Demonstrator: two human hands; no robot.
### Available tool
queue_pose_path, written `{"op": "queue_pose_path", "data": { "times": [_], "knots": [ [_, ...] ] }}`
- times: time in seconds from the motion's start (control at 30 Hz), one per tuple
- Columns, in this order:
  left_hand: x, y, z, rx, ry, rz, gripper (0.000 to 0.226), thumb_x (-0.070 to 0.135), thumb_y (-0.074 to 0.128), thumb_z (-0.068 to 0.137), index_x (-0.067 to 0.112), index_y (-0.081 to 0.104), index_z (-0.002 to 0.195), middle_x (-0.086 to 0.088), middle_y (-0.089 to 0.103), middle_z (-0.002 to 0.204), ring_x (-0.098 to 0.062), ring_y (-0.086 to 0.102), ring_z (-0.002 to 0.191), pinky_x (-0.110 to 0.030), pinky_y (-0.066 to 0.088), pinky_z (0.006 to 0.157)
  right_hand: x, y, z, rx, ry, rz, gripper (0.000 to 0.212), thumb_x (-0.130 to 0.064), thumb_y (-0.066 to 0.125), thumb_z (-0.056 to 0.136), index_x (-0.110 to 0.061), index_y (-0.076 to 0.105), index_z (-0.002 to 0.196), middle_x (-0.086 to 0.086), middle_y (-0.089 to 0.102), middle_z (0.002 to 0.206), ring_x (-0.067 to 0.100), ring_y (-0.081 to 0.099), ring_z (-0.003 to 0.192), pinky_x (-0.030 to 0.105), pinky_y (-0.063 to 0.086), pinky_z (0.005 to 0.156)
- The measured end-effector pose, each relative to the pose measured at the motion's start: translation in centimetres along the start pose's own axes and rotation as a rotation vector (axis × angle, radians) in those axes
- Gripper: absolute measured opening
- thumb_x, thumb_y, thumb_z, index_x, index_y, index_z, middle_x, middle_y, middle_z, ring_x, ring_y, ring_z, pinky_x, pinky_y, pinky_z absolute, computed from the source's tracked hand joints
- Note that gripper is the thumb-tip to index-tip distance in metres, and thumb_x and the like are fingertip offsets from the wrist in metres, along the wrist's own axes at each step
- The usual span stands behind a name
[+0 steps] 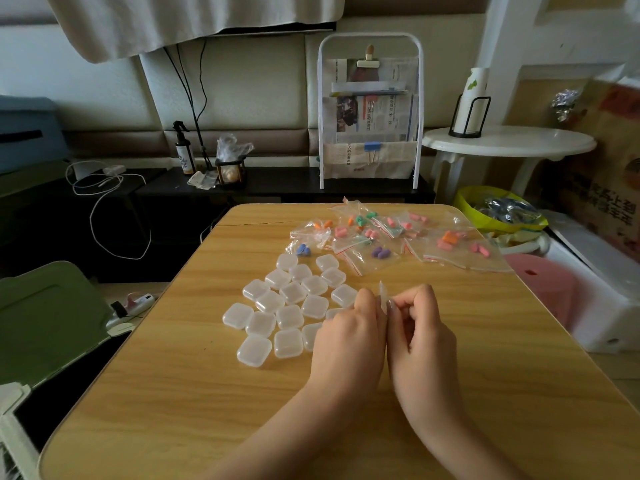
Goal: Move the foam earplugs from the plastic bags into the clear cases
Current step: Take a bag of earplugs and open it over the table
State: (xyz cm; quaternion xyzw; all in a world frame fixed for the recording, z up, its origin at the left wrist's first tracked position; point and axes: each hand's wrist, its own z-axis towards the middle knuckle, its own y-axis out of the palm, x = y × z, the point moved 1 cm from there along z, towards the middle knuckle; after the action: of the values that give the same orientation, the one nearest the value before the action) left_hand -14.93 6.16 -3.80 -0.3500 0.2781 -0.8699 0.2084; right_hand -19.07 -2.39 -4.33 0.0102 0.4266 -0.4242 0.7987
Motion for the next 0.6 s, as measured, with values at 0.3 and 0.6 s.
{"op": "queue_pose_path", "data": {
  "times": [0.3,0.6],
  "knots": [
    [-0.2,-0.6,0.4,-0.054,-0.044,0.091,0.025,0.035,0.026,0.088,0.018,0.028,0.07,0.01,0.025,0.048,-0.023,0.032,0.037,-0.022,0.008,0.037,-0.8,-1.3,0.5,0.098,-0.143,-0.203,0.018,-0.008,0.052,0.09,-0.023,0.042,0.091,-0.007,0.048,0.066,0.012,0.045,0.053,0.014,0.023,0.042],
    [0.1,-1.9,0.8,0.048,0.127,0.194,0.027,0.027,0.039,0.092,0.014,0.041,0.069,0.006,0.034,0.043,-0.017,0.033,0.03,-0.018,0.014,0.034,-0.9,-1.1,0.8,-0.272,-0.101,-0.572,0.01,-0.014,0.055,0.083,-0.02,0.061,0.089,-0.003,0.048,0.089,0.023,0.055,0.075,0.017,0.011,0.038]
  ]
}}
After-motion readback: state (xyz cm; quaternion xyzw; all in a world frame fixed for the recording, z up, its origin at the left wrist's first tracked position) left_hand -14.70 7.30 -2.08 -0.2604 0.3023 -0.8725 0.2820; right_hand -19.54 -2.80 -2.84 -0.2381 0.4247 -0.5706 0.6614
